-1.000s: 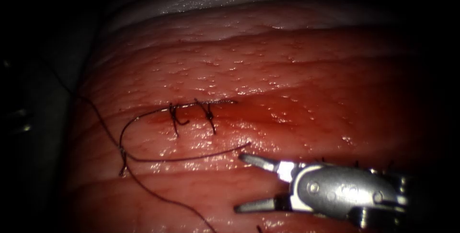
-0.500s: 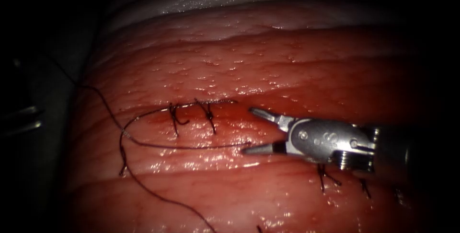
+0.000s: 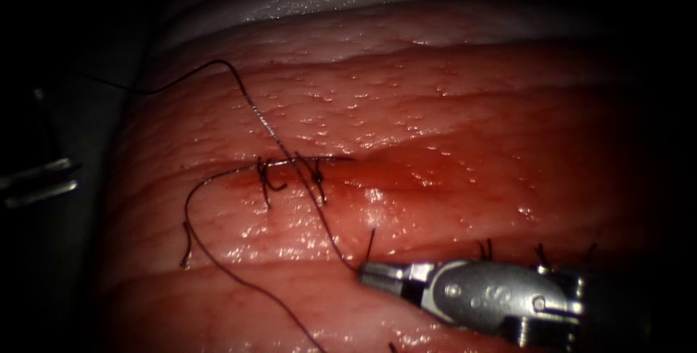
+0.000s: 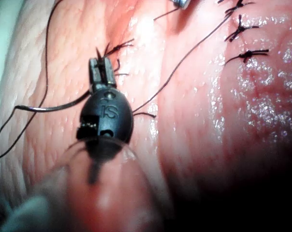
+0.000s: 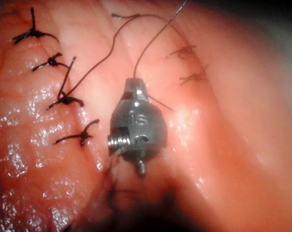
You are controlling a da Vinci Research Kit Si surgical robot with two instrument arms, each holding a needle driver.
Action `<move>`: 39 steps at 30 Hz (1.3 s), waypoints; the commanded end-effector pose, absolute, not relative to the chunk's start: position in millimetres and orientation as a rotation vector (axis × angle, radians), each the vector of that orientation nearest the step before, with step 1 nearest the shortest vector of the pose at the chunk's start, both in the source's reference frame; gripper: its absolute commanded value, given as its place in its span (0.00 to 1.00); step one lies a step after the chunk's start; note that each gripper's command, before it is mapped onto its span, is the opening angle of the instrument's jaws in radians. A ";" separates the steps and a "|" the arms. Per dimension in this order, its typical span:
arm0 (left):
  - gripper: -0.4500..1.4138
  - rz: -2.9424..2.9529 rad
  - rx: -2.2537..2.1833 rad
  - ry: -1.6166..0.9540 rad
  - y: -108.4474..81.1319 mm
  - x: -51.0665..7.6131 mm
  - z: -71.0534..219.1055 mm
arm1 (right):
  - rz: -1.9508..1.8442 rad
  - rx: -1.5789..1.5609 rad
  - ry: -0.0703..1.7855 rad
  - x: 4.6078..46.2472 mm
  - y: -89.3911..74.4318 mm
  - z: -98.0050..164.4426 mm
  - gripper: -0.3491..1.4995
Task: Wound Closure
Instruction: Pull the suture through the tissue with the right driver.
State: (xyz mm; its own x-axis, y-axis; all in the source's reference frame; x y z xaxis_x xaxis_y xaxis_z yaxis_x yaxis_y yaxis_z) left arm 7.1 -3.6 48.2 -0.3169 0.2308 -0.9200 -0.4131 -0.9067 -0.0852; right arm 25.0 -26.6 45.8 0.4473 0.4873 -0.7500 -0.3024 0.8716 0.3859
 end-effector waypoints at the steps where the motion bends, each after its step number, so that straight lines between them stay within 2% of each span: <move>1: 0.00 2.258 -1.540 0.230 -3.6 6.6 48.8 | 0.479 0.216 1.018 27.1 -28.1 43.9 0.00; 11: 0.00 2.258 -1.544 0.230 -3.8 6.7 48.5 | 0.468 0.209 1.073 29.4 -30.2 39.6 0.00; 21: 0.00 2.259 -1.545 0.229 -3.8 6.8 48.5 | 0.417 0.259 1.105 33.9 -34.6 37.2 0.00; 26: 0.00 2.262 -1.544 0.226 -3.8 6.9 48.4 | 0.402 0.230 1.130 34.1 -34.0 36.6 0.00; 27: 0.00 2.262 -1.545 0.225 -3.8 7.0 48.4 | 0.328 0.147 1.177 33.5 -32.9 36.8 0.08; 28: 0.00 2.262 -1.545 0.225 -3.8 7.0 48.5 | 0.306 0.123 1.191 33.2 -32.4 37.0 0.33; 29: 0.00 2.262 -1.545 0.225 -3.8 7.0 48.5 | 0.293 0.108 1.206 32.7 -31.8 37.2 0.51; 30: 0.00 2.262 -1.545 0.224 -3.8 7.1 48.5 | 0.290 0.083 1.211 32.0 -30.9 37.6 0.63; 32: 0.00 2.262 -1.545 0.223 -3.7 7.1 48.6 | 0.299 0.040 1.203 30.8 -29.6 38.1 0.76; 33: 0.00 2.263 -1.545 0.223 -3.6 7.2 48.6 | 0.310 0.029 1.206 30.2 -28.9 38.5 0.83; 39: 0.00 2.264 -1.544 0.219 -3.4 7.6 49.0 | 0.316 -0.032 1.204 26.5 -25.3 41.0 0.84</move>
State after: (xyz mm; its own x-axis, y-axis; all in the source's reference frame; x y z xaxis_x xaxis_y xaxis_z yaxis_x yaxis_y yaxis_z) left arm 8.2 -3.3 48.5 -0.3189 0.2288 -0.9198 -0.4013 -0.9117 -0.0877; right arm 26.1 -25.5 40.2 0.3189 0.2250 -0.9207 -0.2558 0.9558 0.1449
